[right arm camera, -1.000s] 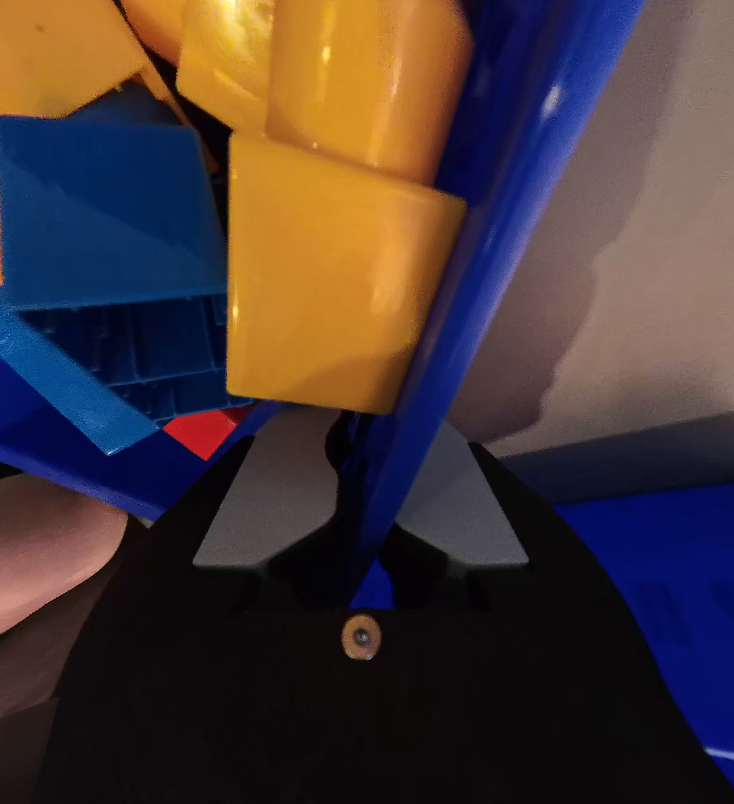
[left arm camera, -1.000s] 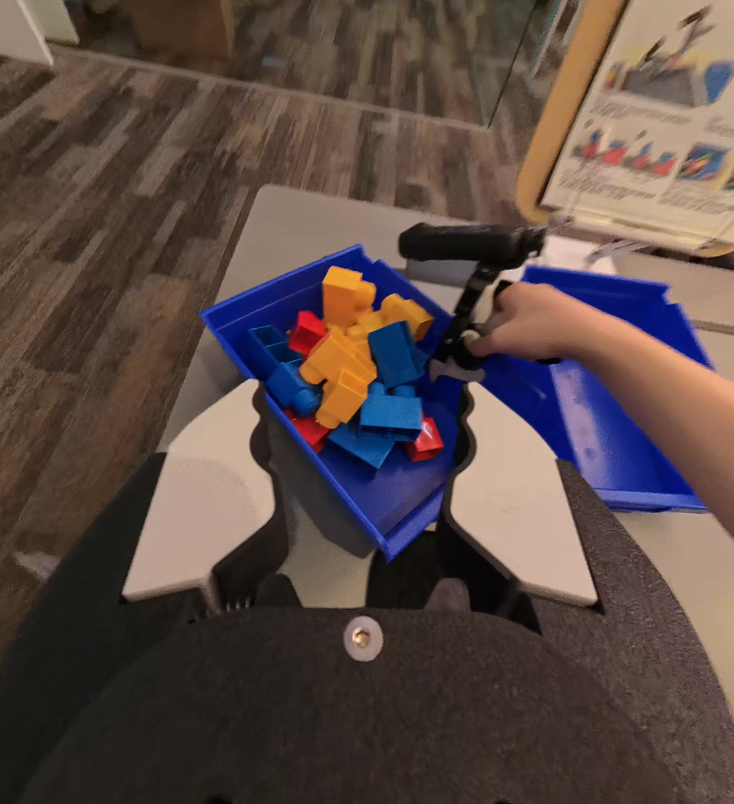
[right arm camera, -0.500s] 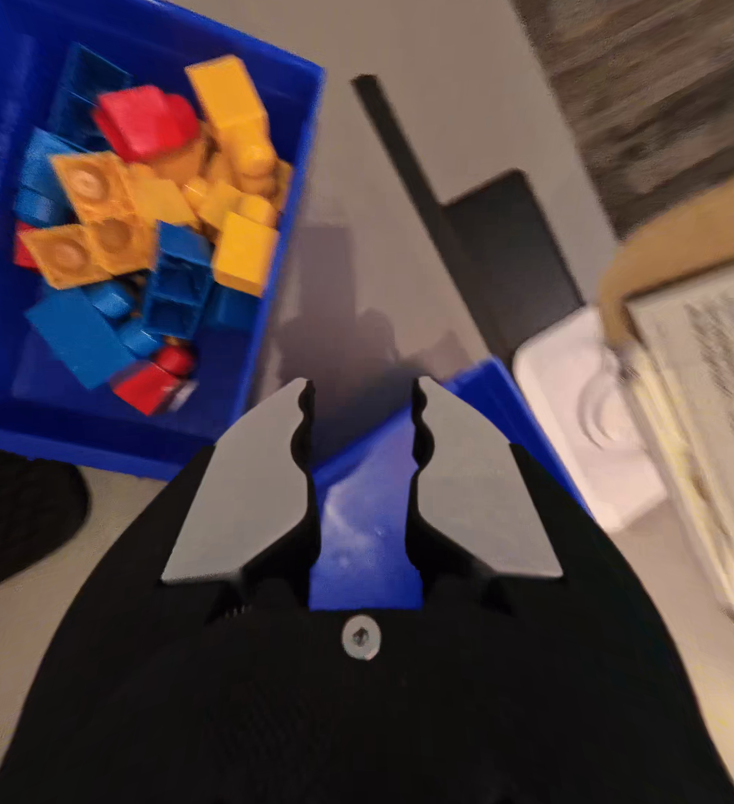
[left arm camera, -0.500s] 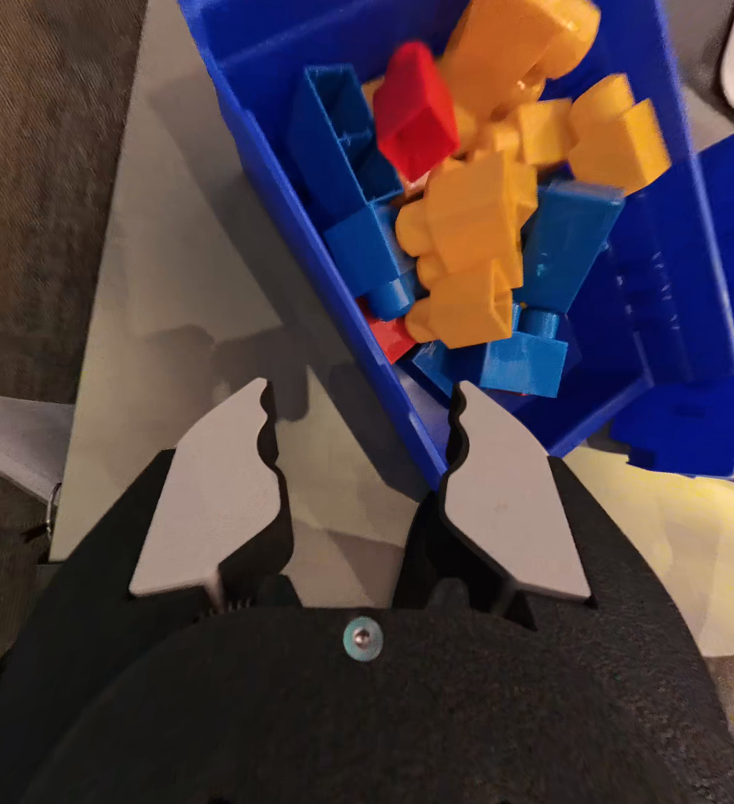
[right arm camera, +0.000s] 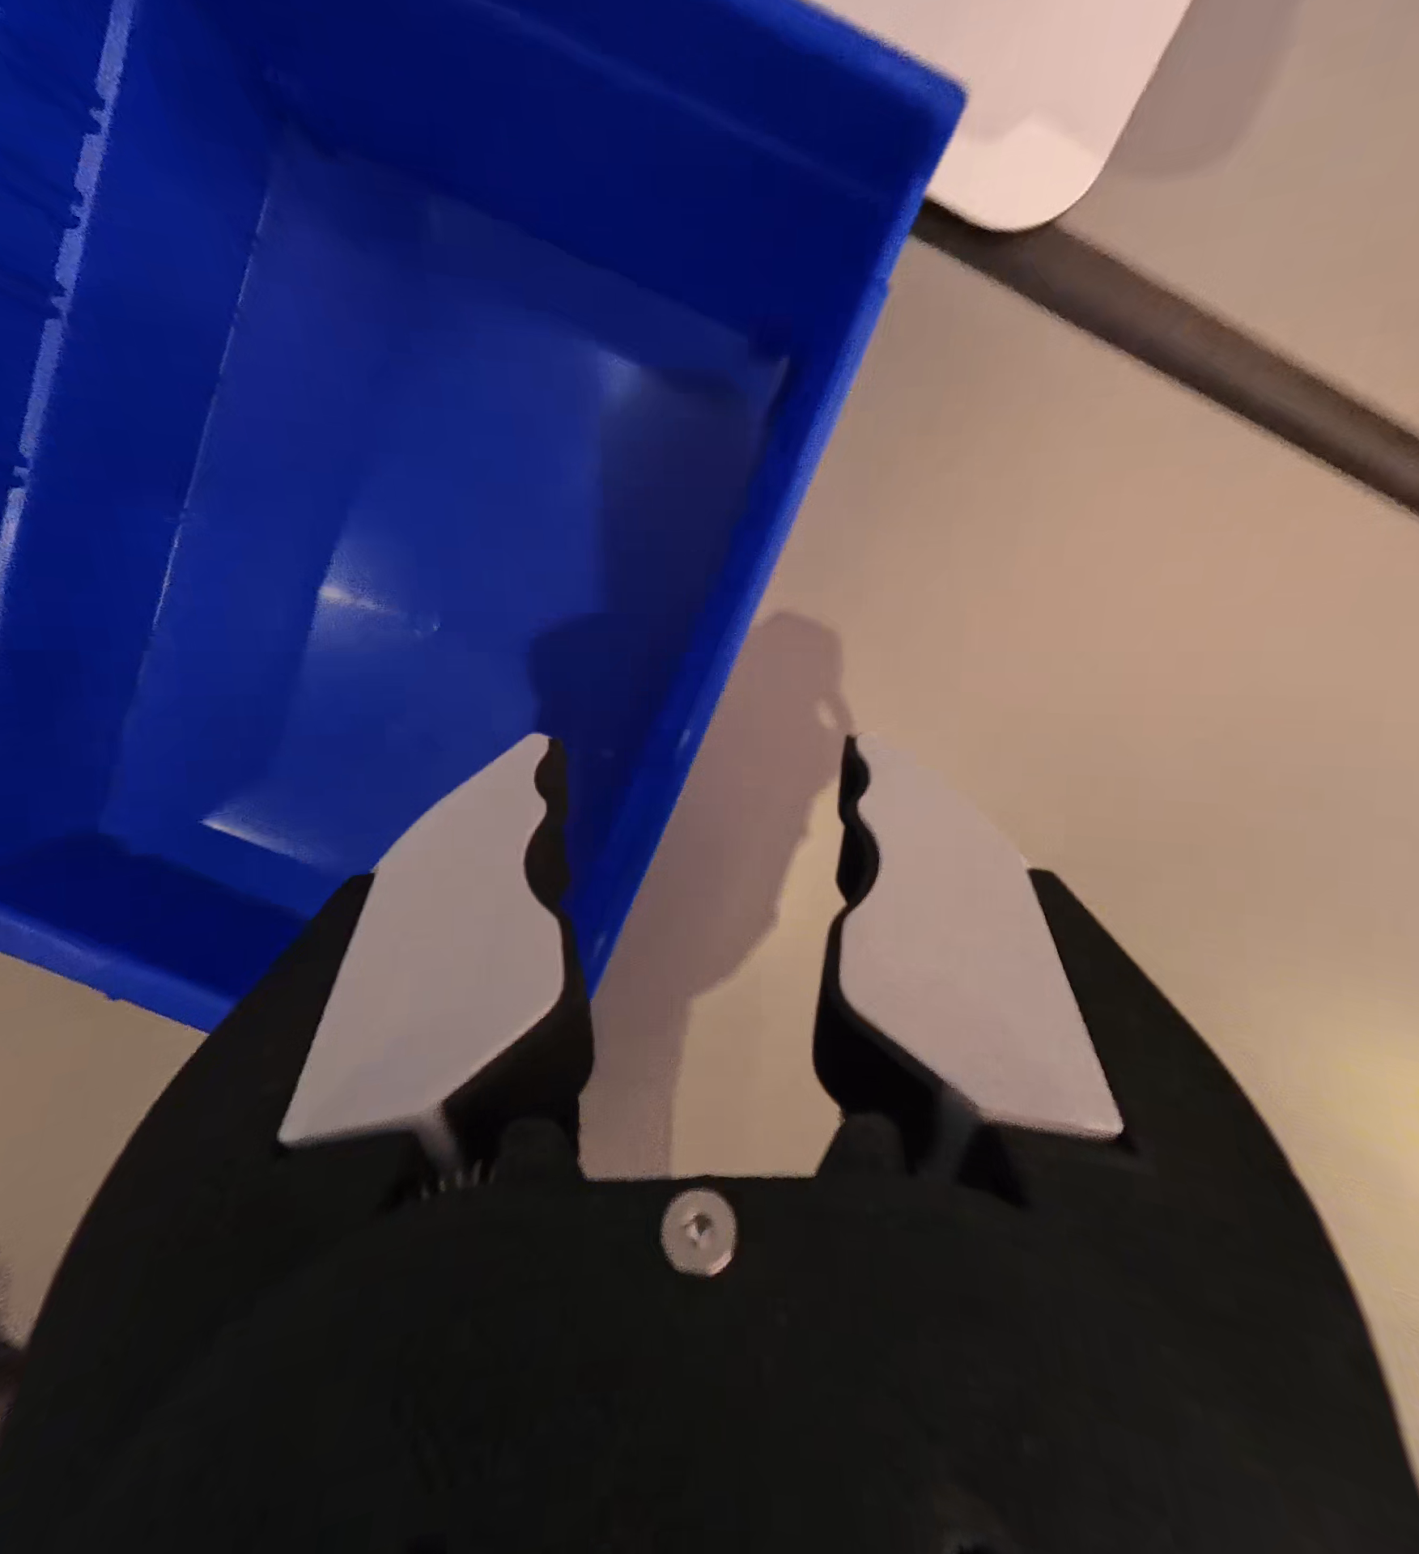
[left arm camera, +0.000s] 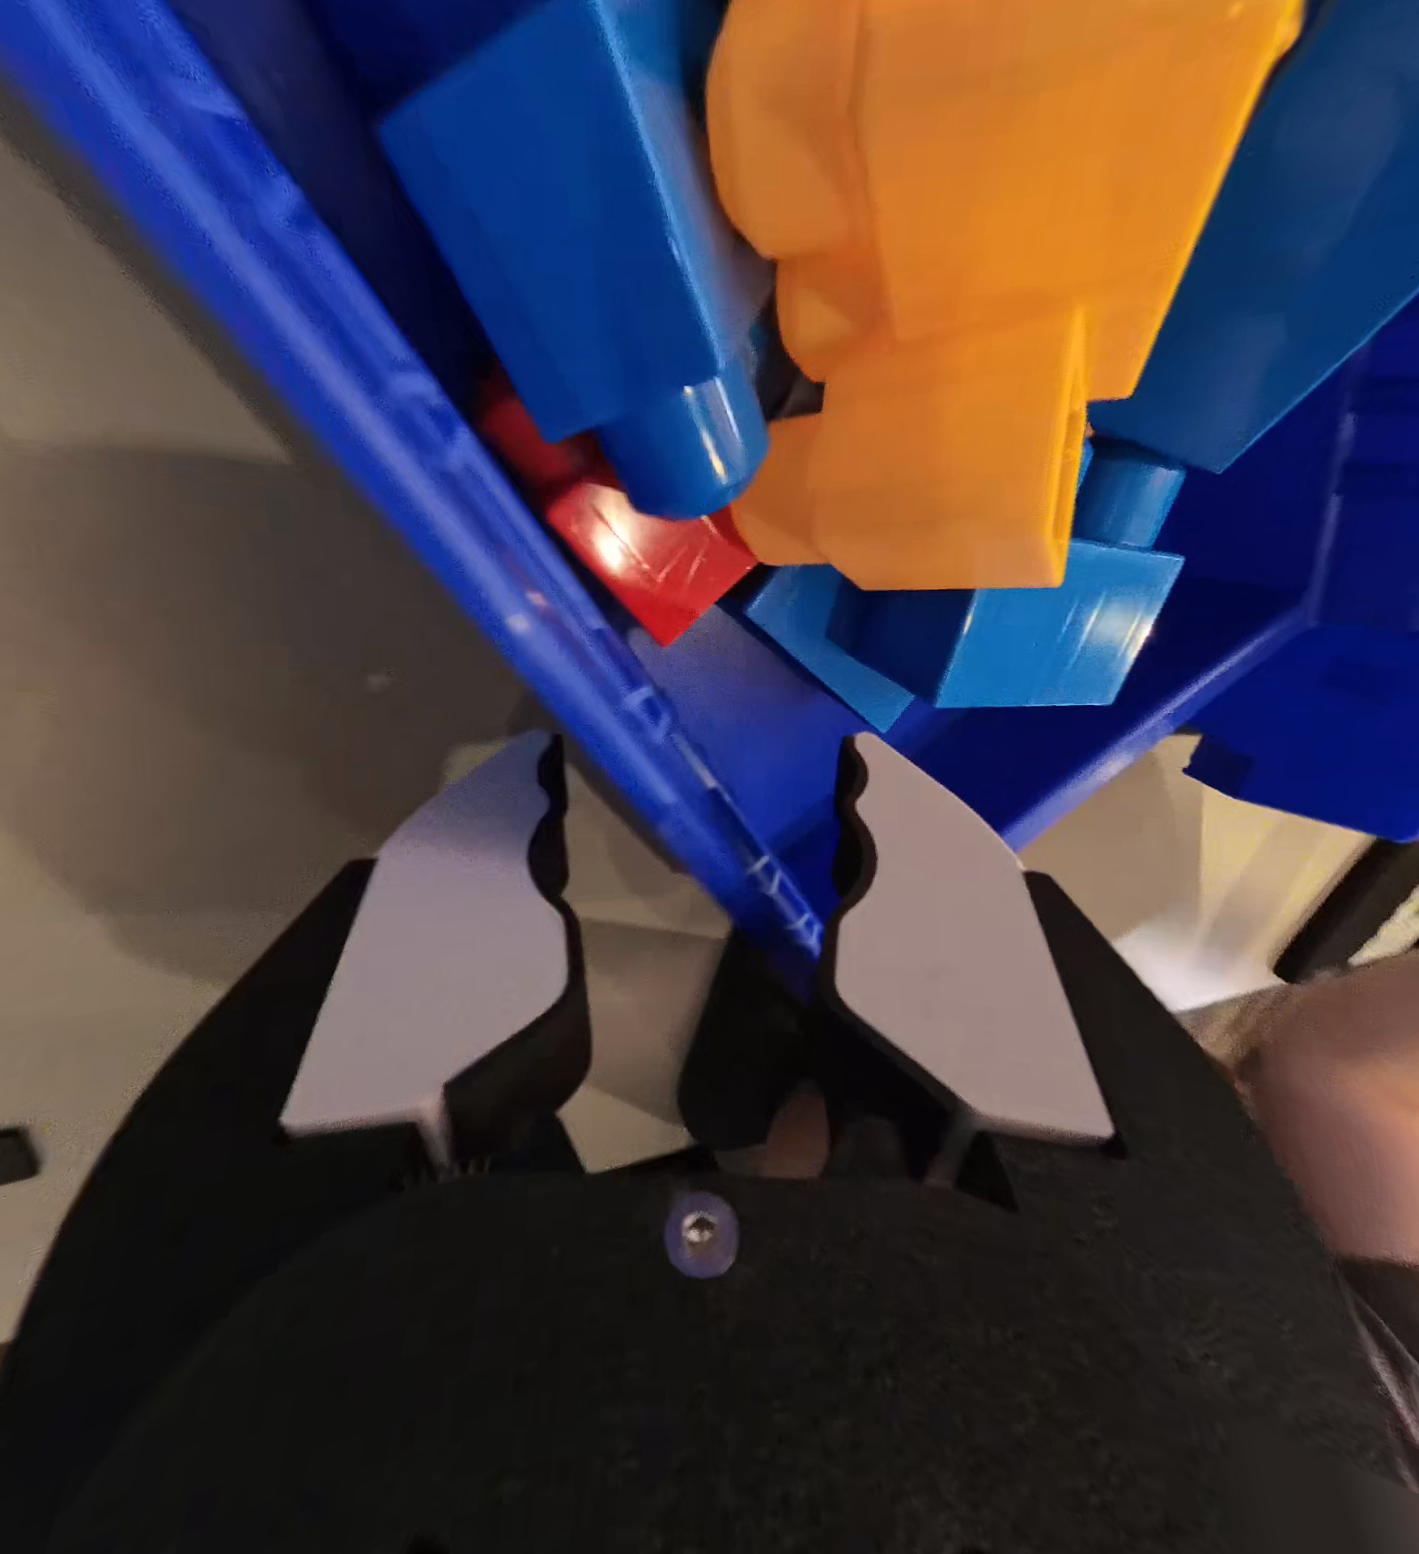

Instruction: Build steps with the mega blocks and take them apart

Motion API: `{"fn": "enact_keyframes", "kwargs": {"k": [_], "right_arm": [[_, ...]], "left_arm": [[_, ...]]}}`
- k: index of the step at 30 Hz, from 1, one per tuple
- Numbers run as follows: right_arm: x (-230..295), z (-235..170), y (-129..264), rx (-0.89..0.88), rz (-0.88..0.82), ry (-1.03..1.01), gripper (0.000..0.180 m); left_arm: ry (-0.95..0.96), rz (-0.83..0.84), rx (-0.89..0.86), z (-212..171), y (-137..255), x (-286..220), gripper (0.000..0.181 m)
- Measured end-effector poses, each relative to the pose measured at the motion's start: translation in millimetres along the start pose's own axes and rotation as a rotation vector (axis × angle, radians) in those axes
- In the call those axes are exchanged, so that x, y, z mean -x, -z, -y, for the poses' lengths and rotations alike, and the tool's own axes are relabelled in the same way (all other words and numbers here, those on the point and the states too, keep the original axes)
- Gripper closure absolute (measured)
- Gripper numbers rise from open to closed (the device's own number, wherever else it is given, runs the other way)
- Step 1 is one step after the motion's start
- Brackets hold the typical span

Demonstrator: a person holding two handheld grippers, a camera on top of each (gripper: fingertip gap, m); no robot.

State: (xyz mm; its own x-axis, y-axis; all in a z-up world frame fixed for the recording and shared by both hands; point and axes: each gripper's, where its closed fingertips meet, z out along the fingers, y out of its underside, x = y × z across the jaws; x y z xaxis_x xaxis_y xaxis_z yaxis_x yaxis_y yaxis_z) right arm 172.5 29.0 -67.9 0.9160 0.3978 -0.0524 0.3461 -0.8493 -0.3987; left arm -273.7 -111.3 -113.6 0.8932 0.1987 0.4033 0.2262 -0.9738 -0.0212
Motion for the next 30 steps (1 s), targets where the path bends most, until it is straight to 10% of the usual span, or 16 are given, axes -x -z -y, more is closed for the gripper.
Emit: {"fn": "enact_keyframes", "kwargs": {"k": [5, 10, 30], "right_arm": [[5.5, -29.8, -39.4, 0.223, 0.054, -0.029, 0.116], [10.7, -38.1, -47.7, 0.272, 0.262, -0.091, 0.158], [-257.6, -170.1, 20.4, 0.274, 0.006, -0.341, 0.172]], "left_arm": [[-0.002, 0.139, 0.088, 6.4, -12.8, 3.1, 0.144], [-0.064, 0.18, 0.038, 34.8, -20.0, -5.1, 0.158], [-0.467, 0.212, -0.024, 92.2, -46.2, -58.3, 0.168]]}}
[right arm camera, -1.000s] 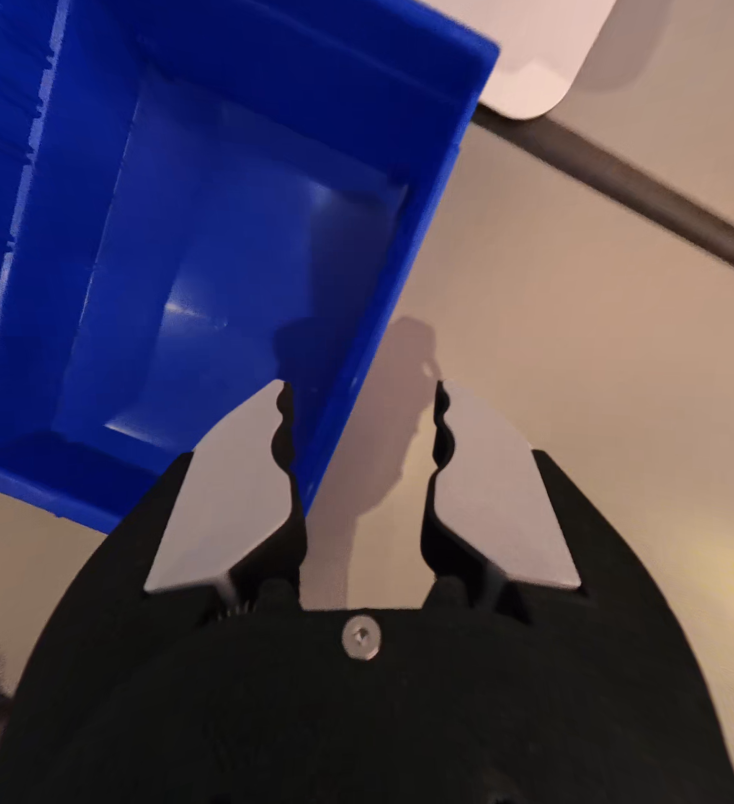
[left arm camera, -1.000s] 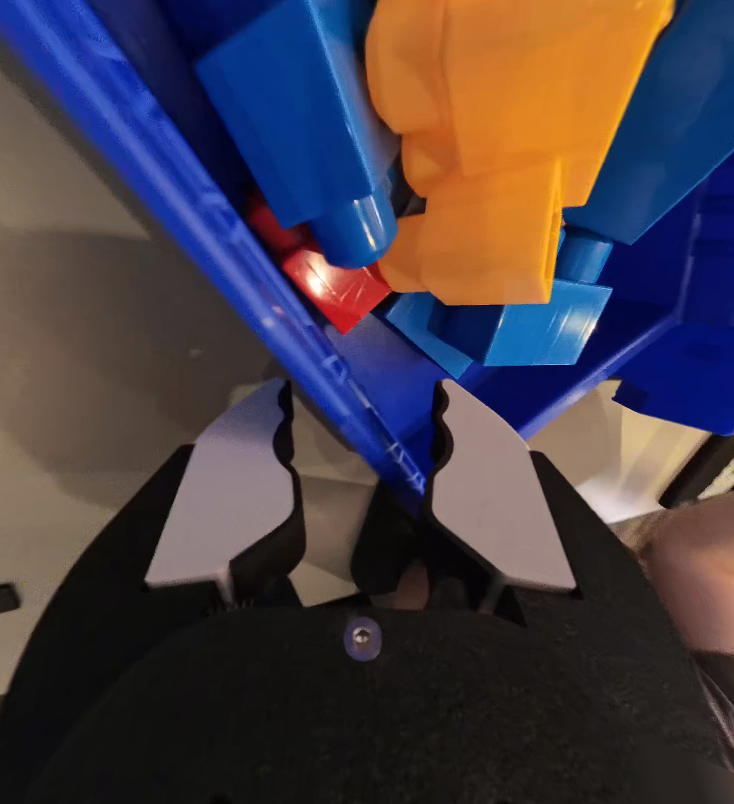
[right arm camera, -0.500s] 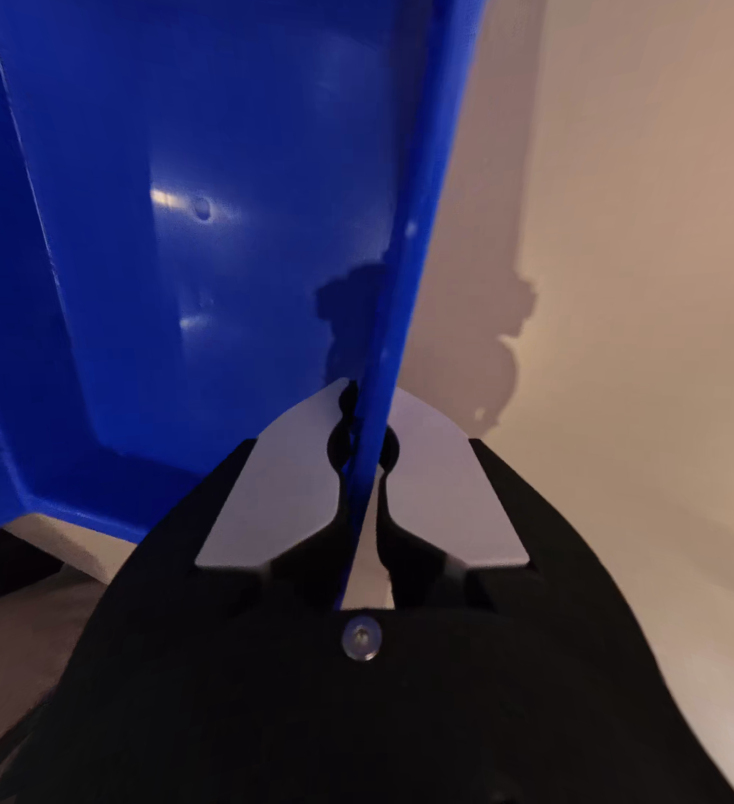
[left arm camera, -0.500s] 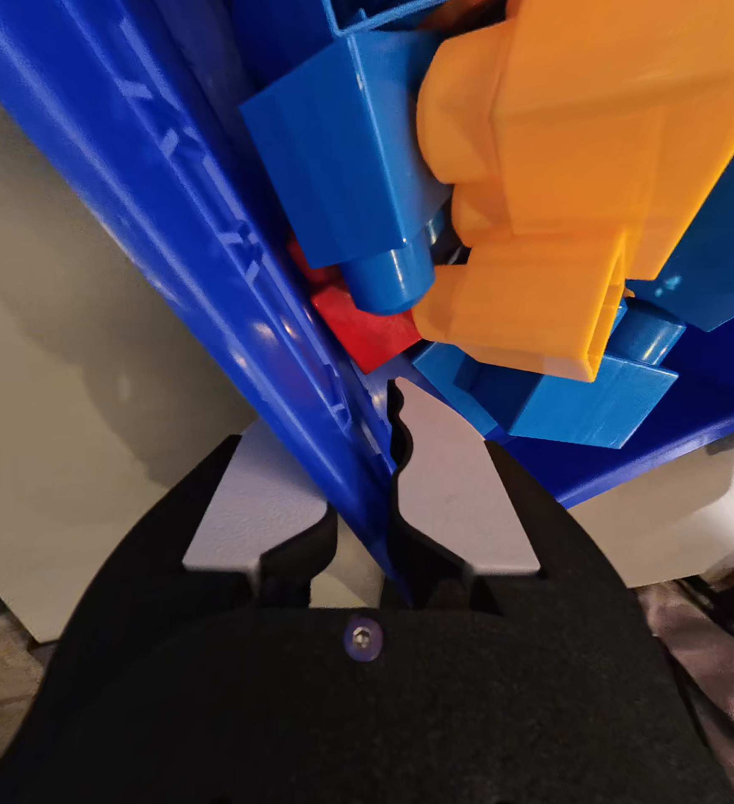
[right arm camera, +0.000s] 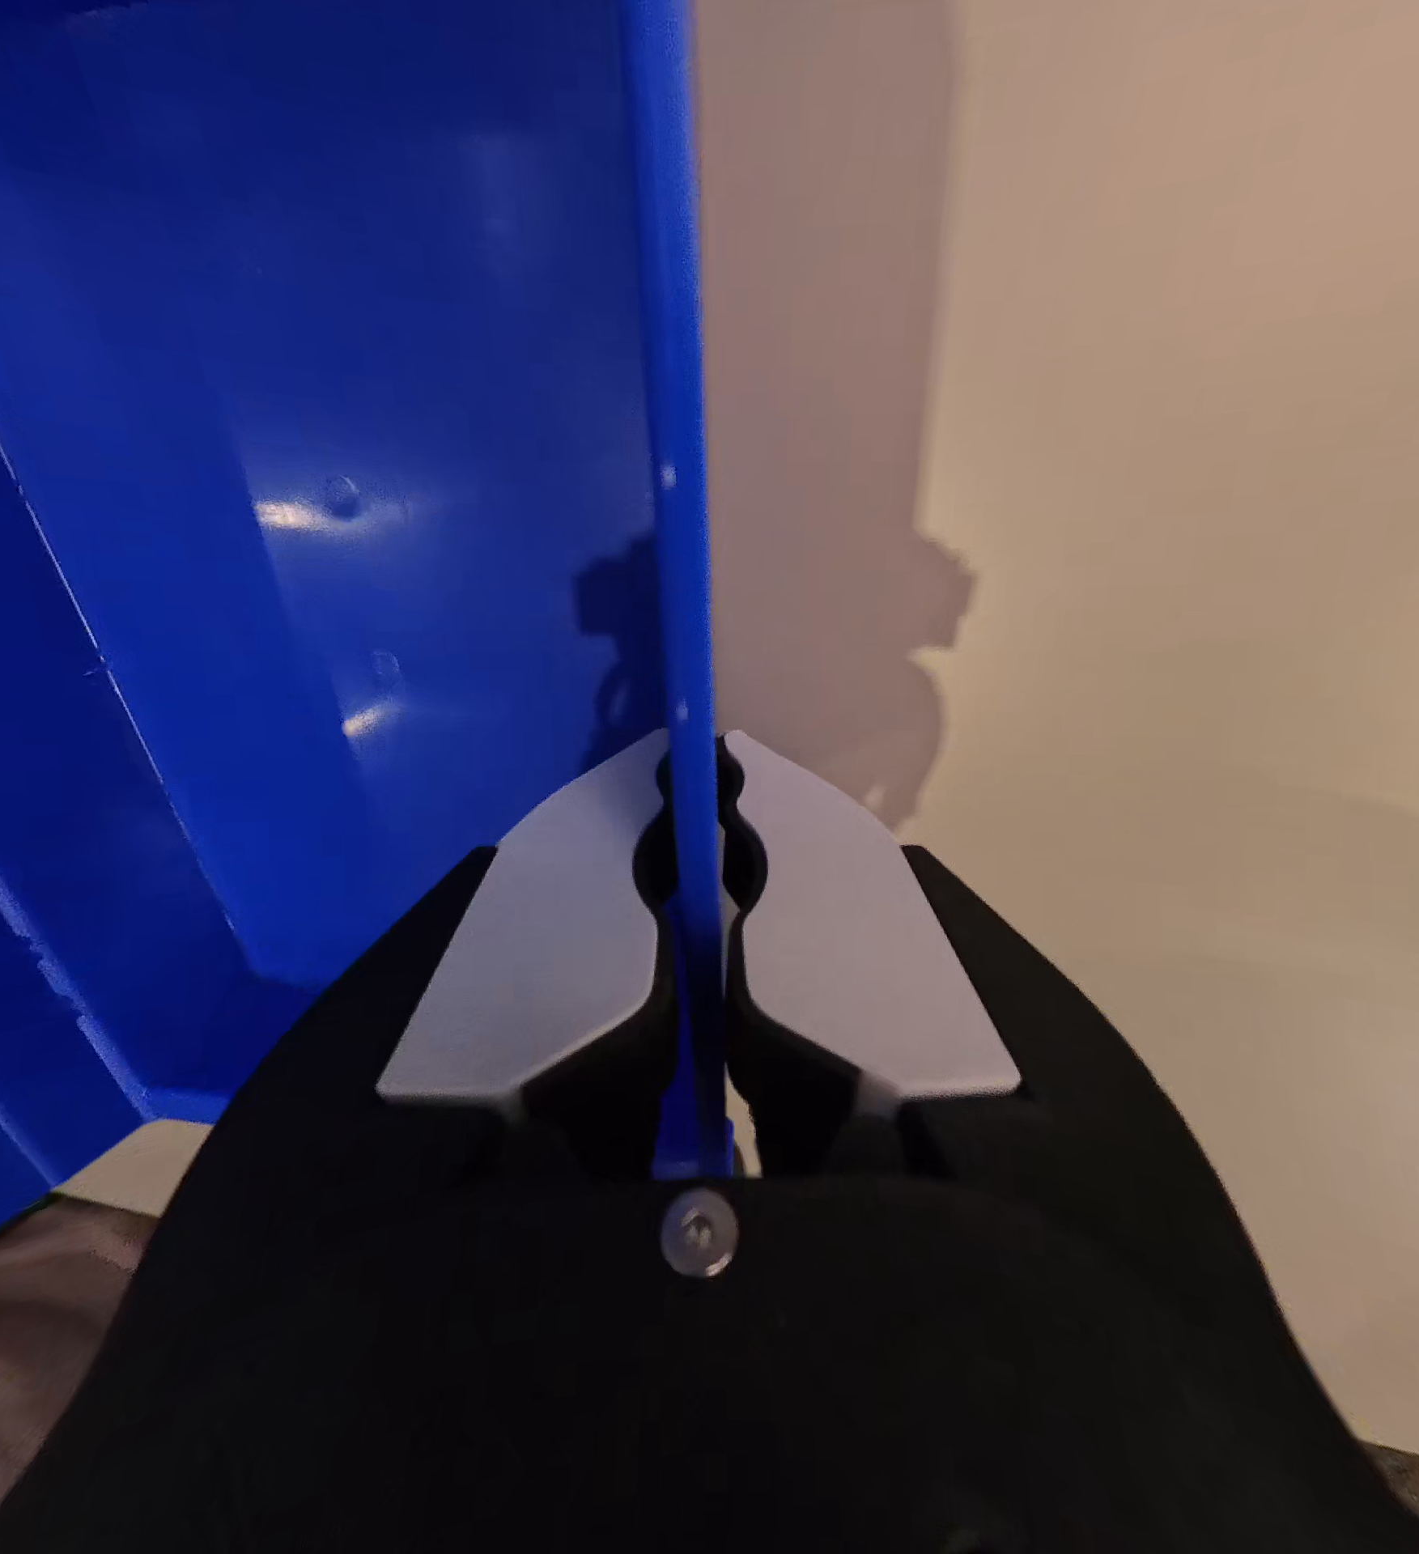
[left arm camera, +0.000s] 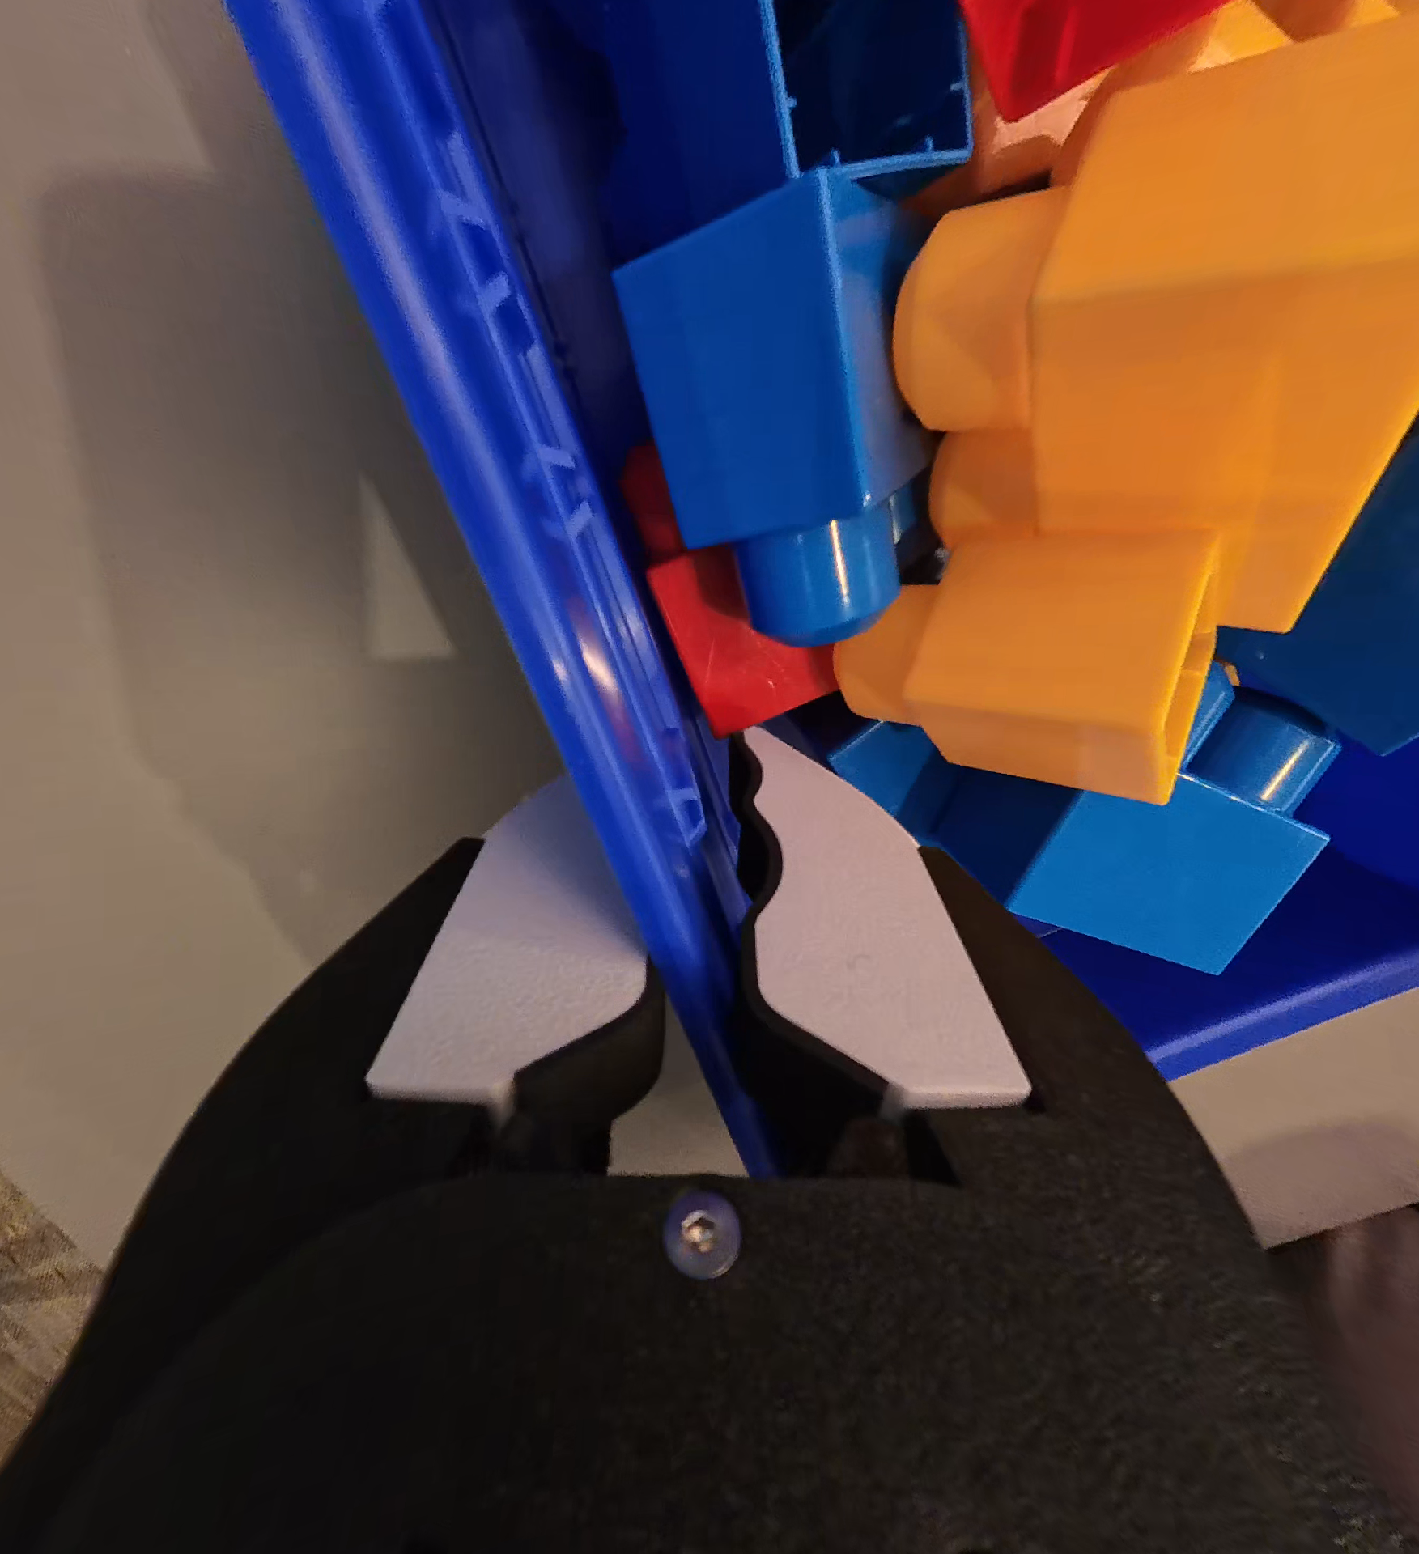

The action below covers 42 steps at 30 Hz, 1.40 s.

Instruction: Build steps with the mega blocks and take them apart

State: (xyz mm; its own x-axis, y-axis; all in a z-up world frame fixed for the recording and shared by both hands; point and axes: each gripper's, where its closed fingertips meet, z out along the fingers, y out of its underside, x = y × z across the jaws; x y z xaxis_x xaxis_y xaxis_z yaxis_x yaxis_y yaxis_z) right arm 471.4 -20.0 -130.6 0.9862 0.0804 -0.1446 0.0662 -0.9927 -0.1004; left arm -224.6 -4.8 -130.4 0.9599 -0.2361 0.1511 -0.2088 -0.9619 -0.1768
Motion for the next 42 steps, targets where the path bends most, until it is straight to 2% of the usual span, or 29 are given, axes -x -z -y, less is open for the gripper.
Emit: {"fn": "enact_keyframes", "kwargs": {"k": [8, 18, 21, 24, 26, 28, 30, 32, 34, 36, 37, 40, 42], "right_arm": [[-74.8, -24.3, 12.2, 0.016, -0.03, -0.08, 0.172], [-82.9, -25.5, 12.5, -0.027, -0.056, -0.044, 0.169], [-84.4, -24.7, 18.4, -0.076, -0.114, -0.013, 0.16], [-86.3, -12.8, 42.8, -0.218, -0.231, 0.005, 0.156], [-85.6, -0.9, 70.0, -0.346, -0.342, 0.037, 0.153], [-76.3, 13.5, 104.1, -0.499, -0.446, 0.092, 0.153], [-47.1, 36.1, 142.5, -0.727, -0.474, 0.191, 0.153], [-1.6, 54.7, 179.1, -0.979, -0.412, 0.313, 0.152], [45.7, 63.3, 207.7, -1.203, -0.3, 0.436, 0.132], [81.2, 66.8, 225.0, -1.358, -0.203, 0.52, 0.127], [94.5, 68.5, 226.9, -1.387, -0.157, 0.546, 0.126], [126.5, 71.7, 216.6, -1.388, -0.016, 0.614, 0.126], [142.9, 72.7, 211.4, -1.415, 0.07, 0.638, 0.126]], "left_arm": [[-0.041, 0.001, -0.031, 3.6, 1.2, 5.3, 0.167], [-0.04, 0.008, -0.053, 5.9, 2.6, 11.6, 0.167], [-0.047, 0.017, -0.056, 6.9, 3.1, 13.5, 0.167], [-0.061, 0.069, -0.11, 11.3, 10.2, 19.8, 0.156], [-0.051, 0.089, -0.193, 17.0, 26.1, 22.0, 0.155], [-0.03, 0.114, -0.295, 21.4, 50.7, 23.7, 0.155], [-0.053, 0.102, -0.437, 27.6, 84.9, 12.0, 0.155], [-0.139, 0.074, -0.666, 41.0, 130.4, -13.3, 0.154], [-0.253, 0.008, -0.91, 50.4, 177.0, -48.9, 0.155], [-0.389, -0.065, -1.095, 48.6, 209.5, -87.3, 0.161], [-0.454, -0.086, -1.155, 44.6, 218.4, -102.7, 0.159], [-0.57, -0.065, -1.248, 39.7, 226.7, -130.9, 0.154], [-0.617, -0.048, -1.151, 41.1, 209.6, -144.4, 0.154]]}}
